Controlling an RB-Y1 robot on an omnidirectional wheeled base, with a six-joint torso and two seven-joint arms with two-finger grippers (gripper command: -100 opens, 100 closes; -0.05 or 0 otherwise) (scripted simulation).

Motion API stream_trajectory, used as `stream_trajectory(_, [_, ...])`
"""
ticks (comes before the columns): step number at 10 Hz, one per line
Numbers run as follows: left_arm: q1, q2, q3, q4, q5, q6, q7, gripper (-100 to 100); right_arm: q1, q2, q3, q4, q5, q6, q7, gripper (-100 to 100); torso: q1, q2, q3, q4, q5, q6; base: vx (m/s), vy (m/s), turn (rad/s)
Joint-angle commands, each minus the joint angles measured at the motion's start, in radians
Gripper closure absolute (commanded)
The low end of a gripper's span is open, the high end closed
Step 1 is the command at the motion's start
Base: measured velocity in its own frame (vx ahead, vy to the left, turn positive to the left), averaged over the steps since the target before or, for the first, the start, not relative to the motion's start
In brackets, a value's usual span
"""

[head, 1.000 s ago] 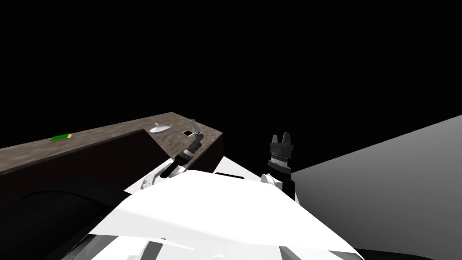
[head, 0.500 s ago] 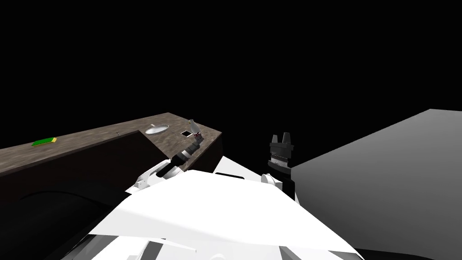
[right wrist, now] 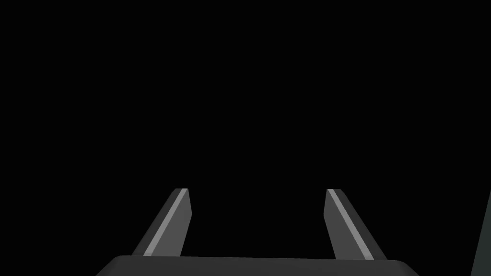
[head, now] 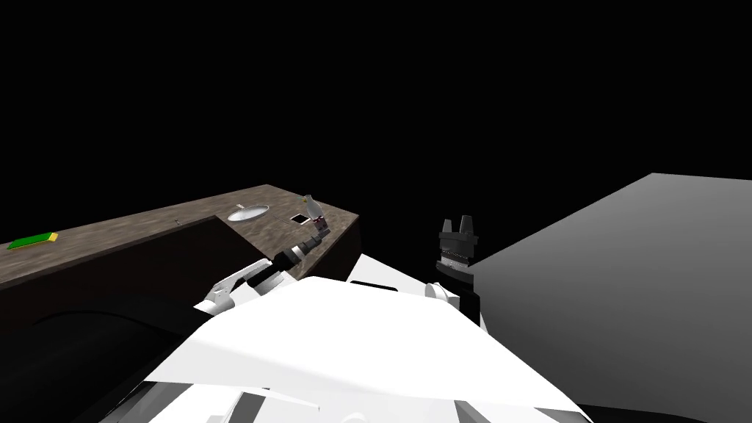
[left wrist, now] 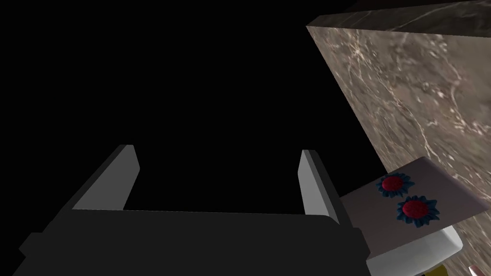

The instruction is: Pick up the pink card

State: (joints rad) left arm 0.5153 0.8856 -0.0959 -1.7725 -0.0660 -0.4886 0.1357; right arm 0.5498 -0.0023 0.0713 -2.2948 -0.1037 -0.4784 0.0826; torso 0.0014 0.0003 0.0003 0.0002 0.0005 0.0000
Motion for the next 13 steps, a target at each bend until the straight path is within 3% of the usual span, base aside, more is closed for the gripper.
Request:
stream_trajectory(1, [0.000,0.050,-0.001,0.015,-0.004,0.001,0.006,-100,0.000,0.000,0.000,0.000,0.000,0.000,0.000,0,0.000,0.000,0.000,0.000,0.000,0.000,-0.015,0.012,-0.050])
stream_trajectory(8, [0.003,0.251,-0.040,0.156,-0.069,-0.011,0.016,-100,0.000,0.000,0.000,0.000,0.000,0.000,0.000,0,-0.001,-0.001,0.000,0.000,0.000,-0.001,-0.012,0.004,-0.082])
stream_trajectory(11, [0.004,0.316,-0.051,0.190,-0.086,-0.016,0.017,-100,0.000,0.000,0.000,0.000,0.000,0.000,0.000,0,-0.001,-0.001,-0.001,0.000,0.000,0.000,-0.004,-0.002,-0.079])
stream_trajectory(12, [0.006,0.355,-0.061,0.223,-0.104,-0.021,0.018,-100,0.000,0.000,0.000,0.000,0.000,0.000,0.000,0,-0.001,-0.001,-0.001,0.000,0.000,0.000,0.000,-0.006,-0.110])
stream_trajectory(13, [0.006,0.364,-0.061,0.223,-0.104,-0.021,0.018,-100,0.000,0.000,0.000,0.000,0.000,0.000,0.000,0,-0.002,-0.001,-0.001,0.000,0.000,0.000,0.001,-0.004,-0.053])
